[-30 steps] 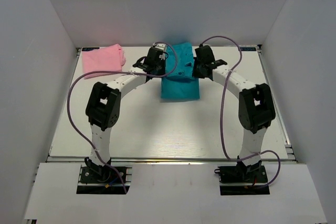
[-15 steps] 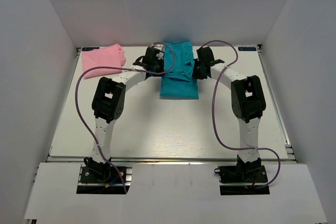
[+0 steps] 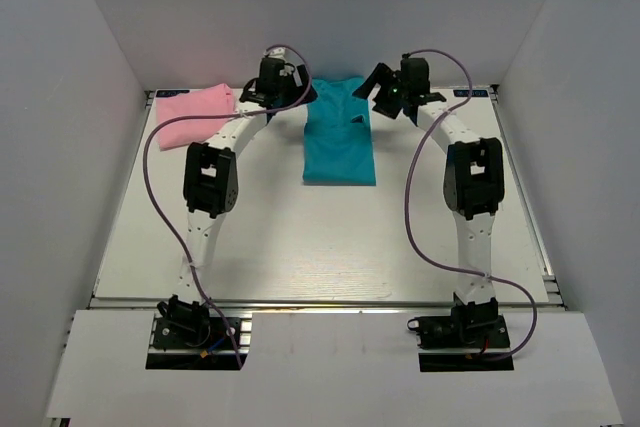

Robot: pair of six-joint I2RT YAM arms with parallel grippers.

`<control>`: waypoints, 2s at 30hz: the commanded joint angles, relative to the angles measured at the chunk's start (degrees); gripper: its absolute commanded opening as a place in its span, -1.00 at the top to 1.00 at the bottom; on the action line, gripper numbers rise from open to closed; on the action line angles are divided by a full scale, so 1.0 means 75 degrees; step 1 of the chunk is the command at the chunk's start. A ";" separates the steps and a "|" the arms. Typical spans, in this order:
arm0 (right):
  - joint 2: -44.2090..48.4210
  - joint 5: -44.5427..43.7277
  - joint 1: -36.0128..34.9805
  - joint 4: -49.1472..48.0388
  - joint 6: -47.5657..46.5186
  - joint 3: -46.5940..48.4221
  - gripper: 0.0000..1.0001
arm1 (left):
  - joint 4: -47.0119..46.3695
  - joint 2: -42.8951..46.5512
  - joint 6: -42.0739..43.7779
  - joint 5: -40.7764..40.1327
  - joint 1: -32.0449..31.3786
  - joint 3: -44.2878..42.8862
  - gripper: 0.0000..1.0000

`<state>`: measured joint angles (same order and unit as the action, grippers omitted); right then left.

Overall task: Fold and stack the t-shirts
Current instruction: Fold the folded rectangular tshirt in 1/3 of the way, then grab one side of the 2/3 rectangular tshirt with both arms

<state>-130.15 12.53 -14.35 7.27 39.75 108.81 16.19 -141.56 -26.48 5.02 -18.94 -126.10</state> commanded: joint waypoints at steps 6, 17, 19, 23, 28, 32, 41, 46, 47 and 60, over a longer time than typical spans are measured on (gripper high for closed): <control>0.0336 0.1271 0.0355 -0.0523 0.0222 -0.0608 -0.81 | -0.0071 0.1212 -0.0127 0.0409 0.0381 0.1389 -1.00; 0.2809 0.0930 0.0308 -0.0441 -0.1338 -0.4414 -0.81 | -0.0096 0.3615 0.1070 0.1605 -0.0100 0.5116 -1.00; 0.3043 0.0919 0.0296 -0.0372 -0.1595 -0.4640 -0.81 | 0.0009 0.3768 0.1244 0.1523 -0.0333 0.5526 -1.00; 0.3173 0.0848 0.0249 -0.0266 -0.1842 -0.5261 -0.81 | 0.0373 0.3839 0.1350 0.1032 -0.0545 0.5680 -1.00; 0.3162 0.0977 0.0156 -0.0067 -0.2205 -0.5579 -0.81 | 0.0583 0.3909 0.1421 0.0704 -0.0709 0.5927 -1.00; 0.3126 0.0989 0.0050 0.0156 -0.2428 -0.5637 -0.81 | 0.0444 0.3980 0.1492 0.0597 -0.0779 0.6255 -0.80; 0.2658 0.1036 -0.0161 0.0097 -0.2428 -0.5614 -0.59 | 0.0022 0.3710 0.1562 0.0831 -0.0850 0.6478 -0.29; 0.2529 0.1188 -0.0231 -0.0043 -0.2359 -0.5649 -0.40 | -0.0072 0.3558 0.1562 0.0901 -0.0920 0.6548 -0.13; 0.2494 0.1188 -0.0255 -0.0066 -0.2335 -0.5626 -0.33 | -0.0153 0.3477 0.1562 0.0971 -0.0920 0.6548 -0.10; 0.3042 0.1200 -0.0383 -0.0477 -0.2206 -0.6187 1.00 | -0.0388 0.3838 0.1410 0.1417 -0.1061 0.7039 1.00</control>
<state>-111.04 22.24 -16.93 4.84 23.59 64.58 13.30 -116.40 -15.73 13.85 -26.13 -75.72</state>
